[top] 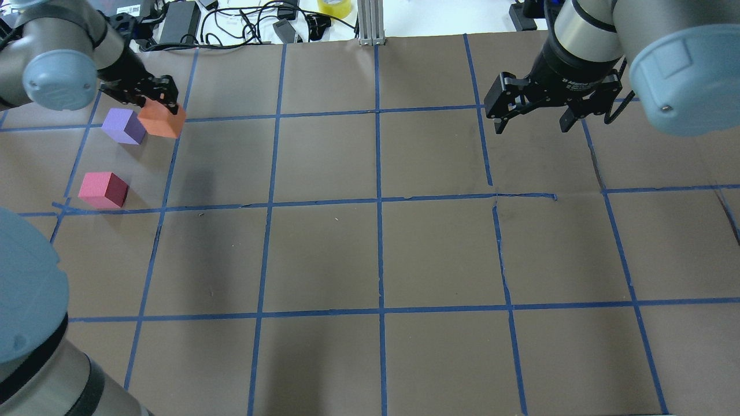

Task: Arrange blocks in a line
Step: 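Grasp the orange cube with the left gripper and lift it, then place the orange cube between the purple and pink cubes with the left gripper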

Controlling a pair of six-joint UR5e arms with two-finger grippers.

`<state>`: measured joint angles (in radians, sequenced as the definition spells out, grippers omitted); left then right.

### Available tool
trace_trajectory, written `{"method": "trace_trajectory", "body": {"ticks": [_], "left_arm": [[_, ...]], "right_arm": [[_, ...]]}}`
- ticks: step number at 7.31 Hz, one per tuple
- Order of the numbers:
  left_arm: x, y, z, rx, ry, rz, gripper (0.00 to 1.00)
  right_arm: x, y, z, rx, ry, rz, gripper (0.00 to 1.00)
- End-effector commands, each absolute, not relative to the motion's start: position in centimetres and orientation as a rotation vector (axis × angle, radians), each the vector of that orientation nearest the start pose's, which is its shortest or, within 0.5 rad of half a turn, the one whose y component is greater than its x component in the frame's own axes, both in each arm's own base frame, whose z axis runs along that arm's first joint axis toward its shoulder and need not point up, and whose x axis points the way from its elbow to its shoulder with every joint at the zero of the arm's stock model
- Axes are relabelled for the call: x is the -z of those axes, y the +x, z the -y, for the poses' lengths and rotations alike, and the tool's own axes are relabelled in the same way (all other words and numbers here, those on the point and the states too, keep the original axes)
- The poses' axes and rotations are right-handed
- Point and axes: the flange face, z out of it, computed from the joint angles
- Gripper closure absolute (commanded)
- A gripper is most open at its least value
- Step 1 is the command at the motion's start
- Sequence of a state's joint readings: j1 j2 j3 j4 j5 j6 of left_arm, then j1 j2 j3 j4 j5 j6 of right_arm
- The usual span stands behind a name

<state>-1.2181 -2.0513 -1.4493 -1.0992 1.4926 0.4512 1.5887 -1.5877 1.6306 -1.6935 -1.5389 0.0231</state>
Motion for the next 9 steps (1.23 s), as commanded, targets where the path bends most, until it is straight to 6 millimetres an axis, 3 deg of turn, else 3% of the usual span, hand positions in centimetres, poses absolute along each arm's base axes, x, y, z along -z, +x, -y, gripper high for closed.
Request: {"method": "trace_trajectory", "body": {"ticks": [1,2,5,9], "left_arm": [[-30.9,20.7,65.9,0.267,0.271,-3.179,1.00],[-29.7,23.0,65.8,0.265,0.324,-3.175,1.00],[-26.3,23.5,66.6,0.298,0.336,-3.243,1.00],[-25.1,24.4,66.5,0.281,0.275,-3.263,1.00]], "right_arm": [[-47.9,14.5,48.8,0.112,0.004,-3.115,0.00],[-47.8,14.2,48.9,0.111,0.005,-3.136,0.00],[-48.3,14.3,48.7,0.142,0.003,-3.138,0.00],[-48.5,14.2,49.1,0.178,0.009,-3.131,0.00]]}}
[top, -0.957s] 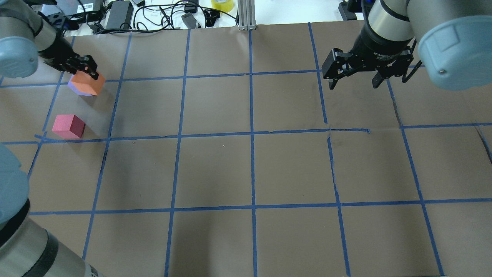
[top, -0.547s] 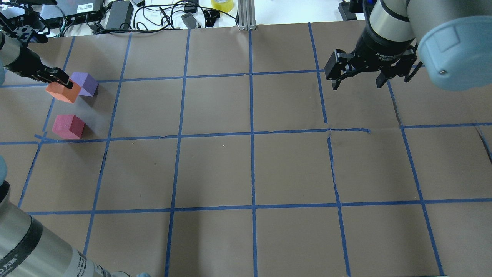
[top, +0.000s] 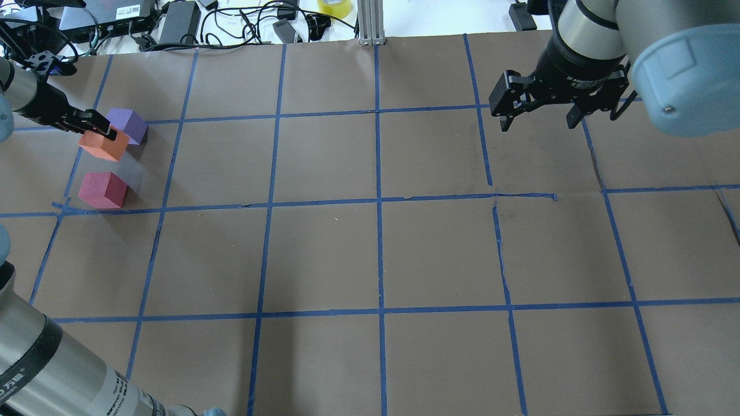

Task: Arrange blocks in a line
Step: 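Place the orange cube between the purple and pink cubes with the left gripper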

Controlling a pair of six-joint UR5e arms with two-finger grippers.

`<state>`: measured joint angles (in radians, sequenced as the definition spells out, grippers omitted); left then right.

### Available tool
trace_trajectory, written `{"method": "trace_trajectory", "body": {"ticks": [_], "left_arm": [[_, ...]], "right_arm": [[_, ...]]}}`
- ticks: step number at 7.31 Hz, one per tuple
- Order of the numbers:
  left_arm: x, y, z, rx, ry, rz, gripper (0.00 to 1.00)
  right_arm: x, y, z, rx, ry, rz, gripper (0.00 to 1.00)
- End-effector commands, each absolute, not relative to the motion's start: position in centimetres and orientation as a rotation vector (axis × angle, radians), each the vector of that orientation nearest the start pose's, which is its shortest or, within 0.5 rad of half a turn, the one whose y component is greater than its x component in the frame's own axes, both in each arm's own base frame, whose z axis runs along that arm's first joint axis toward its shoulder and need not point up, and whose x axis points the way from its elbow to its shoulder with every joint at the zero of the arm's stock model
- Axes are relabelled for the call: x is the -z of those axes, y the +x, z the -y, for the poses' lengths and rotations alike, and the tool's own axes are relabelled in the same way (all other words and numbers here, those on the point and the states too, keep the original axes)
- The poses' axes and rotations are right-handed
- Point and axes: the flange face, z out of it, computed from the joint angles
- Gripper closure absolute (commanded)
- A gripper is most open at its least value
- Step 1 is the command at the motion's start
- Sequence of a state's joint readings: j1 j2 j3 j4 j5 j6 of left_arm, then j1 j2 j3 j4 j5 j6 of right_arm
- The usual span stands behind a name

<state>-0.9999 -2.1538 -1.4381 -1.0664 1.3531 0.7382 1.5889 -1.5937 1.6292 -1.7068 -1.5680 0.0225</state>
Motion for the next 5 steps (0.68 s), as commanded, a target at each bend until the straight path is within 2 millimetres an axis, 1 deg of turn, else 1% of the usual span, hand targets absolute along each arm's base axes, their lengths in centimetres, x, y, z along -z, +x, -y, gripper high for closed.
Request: {"method": "trace_trajectory", "body": {"ticks": [1,2,3,5], "left_arm": [[-24.3,24.5,66.5,0.286,0.272,-3.266,1.00],[-24.3,25.6,66.1,0.292,0.245,-3.265,1.00],[-23.7,26.3,65.6,0.277,0.224,-3.271,1.00],[-22.6,26.3,65.4,0.273,0.223,-3.273,1.00]], "right_arm": [[-48.6,14.2,49.2,0.197,0.007,-3.133,0.00],[-48.5,14.2,49.2,0.197,0.009,-3.131,0.00],[-48.7,14.2,49.2,0.202,0.009,-3.131,0.00],[-48.6,14.3,49.2,0.199,0.009,-3.131,0.00]]}}
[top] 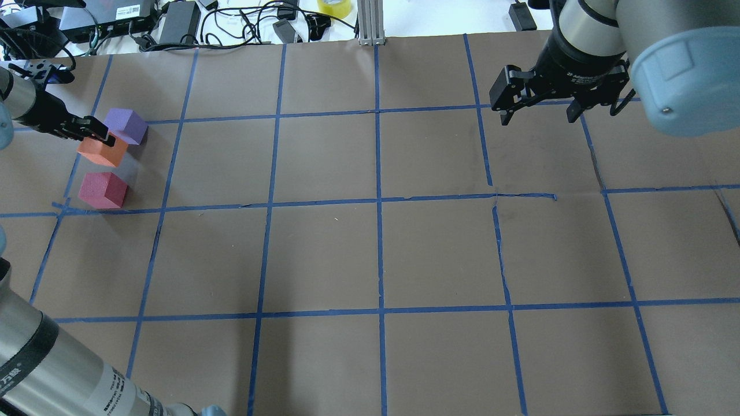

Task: Arrange blocks in a line
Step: 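Place the orange cube between the purple and pink cubes with the left gripper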

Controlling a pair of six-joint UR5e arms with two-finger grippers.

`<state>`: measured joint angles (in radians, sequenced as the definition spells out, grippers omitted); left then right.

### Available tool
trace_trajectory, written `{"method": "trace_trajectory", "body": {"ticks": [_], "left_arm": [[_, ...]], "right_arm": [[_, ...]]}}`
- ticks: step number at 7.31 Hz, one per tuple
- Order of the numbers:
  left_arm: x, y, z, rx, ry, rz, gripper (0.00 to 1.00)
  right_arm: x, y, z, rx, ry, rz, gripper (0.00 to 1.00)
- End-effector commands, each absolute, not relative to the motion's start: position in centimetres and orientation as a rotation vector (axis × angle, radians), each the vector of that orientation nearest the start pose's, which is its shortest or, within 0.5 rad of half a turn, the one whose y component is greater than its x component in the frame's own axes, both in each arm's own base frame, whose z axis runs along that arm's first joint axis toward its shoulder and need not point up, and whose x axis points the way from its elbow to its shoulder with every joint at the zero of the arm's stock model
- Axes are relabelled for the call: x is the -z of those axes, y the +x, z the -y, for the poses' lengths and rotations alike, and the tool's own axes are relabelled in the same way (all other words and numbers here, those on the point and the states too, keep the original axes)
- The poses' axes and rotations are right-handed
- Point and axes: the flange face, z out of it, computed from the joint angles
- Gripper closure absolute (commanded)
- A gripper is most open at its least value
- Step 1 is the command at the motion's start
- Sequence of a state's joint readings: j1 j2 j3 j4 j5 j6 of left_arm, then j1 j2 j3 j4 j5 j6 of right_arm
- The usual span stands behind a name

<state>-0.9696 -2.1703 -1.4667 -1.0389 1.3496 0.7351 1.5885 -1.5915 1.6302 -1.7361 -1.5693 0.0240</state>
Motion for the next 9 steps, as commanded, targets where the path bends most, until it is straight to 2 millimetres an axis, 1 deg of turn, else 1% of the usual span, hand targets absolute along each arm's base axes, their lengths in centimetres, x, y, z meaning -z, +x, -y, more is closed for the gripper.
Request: {"method": "trace_trajectory", "body": {"ticks": [1,5,6,7,8,9], "left_arm": [[-21.8,26.3,65.4,0.269,0.217,-3.278,1.00],[-19.7,26.5,65.7,0.258,0.221,-3.282,1.00],[-19.4,26.6,65.8,0.262,0.222,-3.282,0.68],[-19.5,26.6,65.9,0.275,0.233,-3.275,0.46],[-21.3,26.7,66.3,0.335,0.235,-3.236,0.00],[-24.0,25.3,66.6,0.359,0.266,-3.204,0.00]], "right_arm": [[-48.5,14.3,49.2,0.197,0.012,-3.131,0.00],[-48.6,14.3,49.2,0.199,0.010,-3.131,0.00],[-48.6,14.2,49.2,0.200,0.010,-3.132,0.00],[-48.6,14.2,49.2,0.200,0.012,-3.132,0.00],[-48.6,14.2,49.2,0.200,0.010,-3.132,0.00],[-48.6,14.2,49.2,0.200,0.022,-3.132,0.00]]}}
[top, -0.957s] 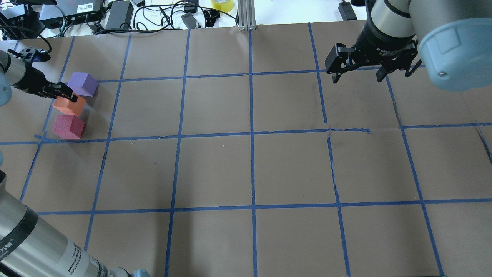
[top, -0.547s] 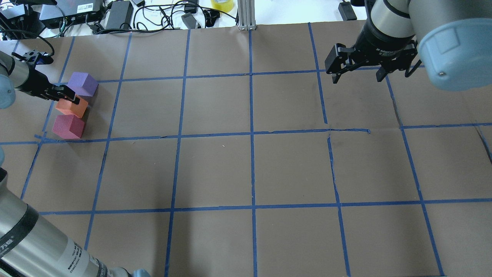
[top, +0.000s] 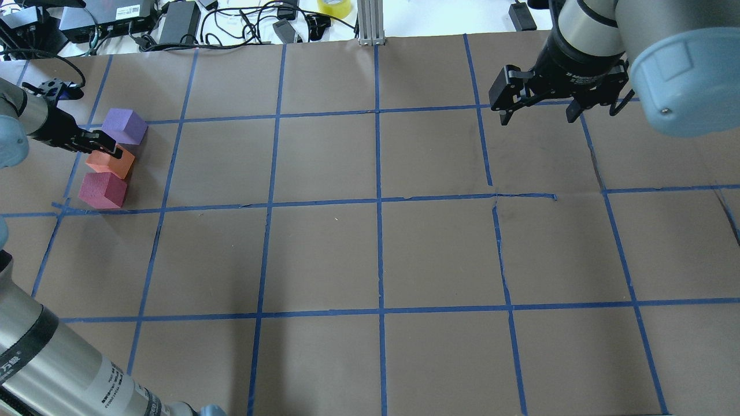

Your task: Arrange blocks in a line

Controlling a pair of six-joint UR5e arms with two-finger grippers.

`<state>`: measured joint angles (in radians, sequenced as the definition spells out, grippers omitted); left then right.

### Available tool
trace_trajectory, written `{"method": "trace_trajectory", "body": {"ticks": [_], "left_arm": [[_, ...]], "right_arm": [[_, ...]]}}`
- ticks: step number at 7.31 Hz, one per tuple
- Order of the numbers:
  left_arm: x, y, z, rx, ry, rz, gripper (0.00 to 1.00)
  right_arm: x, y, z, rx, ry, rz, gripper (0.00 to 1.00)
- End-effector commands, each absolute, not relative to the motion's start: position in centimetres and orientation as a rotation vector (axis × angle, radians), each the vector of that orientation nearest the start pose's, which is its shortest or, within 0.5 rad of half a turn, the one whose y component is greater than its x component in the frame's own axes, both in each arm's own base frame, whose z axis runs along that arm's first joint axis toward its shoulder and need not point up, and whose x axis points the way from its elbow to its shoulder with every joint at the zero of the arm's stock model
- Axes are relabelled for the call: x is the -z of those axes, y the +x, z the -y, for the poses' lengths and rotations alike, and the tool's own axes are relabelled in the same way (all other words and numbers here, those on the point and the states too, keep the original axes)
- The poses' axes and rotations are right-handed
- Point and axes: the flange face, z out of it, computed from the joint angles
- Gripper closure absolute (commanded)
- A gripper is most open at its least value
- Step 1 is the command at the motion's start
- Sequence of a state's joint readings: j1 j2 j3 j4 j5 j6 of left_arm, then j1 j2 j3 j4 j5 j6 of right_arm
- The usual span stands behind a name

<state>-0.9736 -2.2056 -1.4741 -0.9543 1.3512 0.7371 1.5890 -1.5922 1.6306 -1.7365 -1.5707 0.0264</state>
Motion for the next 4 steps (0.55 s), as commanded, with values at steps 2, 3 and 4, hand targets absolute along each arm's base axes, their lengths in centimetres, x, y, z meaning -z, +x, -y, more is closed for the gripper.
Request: {"method": "trace_trajectory", "body": {"ticks": [2,3,4], "left_arm": [[-34.9,19.4,63.8,0.211,0.331,-3.143,0.00],[-40.3,16.6,60.9,0.161,0.219,-3.186,0.00],[-45.1,12.9,58.4,0.170,0.088,-3.205,0.00]], "right_arm": [[-48.6,14.1,49.2,0.200,0.024,-3.134,0.00],[-48.6,14.2,49.2,0.200,0.024,-3.132,0.00],[-48.6,14.2,49.2,0.200,0.024,-3.132,0.00]]}}
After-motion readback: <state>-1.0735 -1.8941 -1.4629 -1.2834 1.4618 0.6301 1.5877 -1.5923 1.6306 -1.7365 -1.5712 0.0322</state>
